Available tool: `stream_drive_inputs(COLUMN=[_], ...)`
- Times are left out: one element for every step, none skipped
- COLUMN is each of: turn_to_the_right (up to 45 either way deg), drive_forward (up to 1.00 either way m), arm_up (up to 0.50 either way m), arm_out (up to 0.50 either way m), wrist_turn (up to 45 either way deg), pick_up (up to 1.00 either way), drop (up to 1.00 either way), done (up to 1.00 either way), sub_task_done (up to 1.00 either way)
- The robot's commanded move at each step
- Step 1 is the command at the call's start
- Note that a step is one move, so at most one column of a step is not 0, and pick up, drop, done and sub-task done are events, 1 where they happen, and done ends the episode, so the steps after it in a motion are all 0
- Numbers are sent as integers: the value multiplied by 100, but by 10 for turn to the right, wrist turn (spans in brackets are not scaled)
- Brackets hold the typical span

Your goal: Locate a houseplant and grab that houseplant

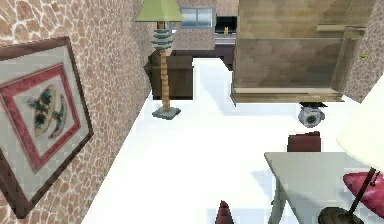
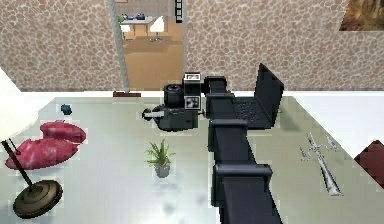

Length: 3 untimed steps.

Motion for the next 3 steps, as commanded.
stream_drive_inputs(turn_to_the_right=[0, 0, 0], drive_forward=[0, 0, 0], arm_up=[-30, 0, 10], arm_out=[0, 0, 0], wrist_turn=[0, 0, 0], pick_up=[0, 100, 0], drop=[0, 0, 0], done=[0, 0, 0], sub_task_done=[0, 0, 0])
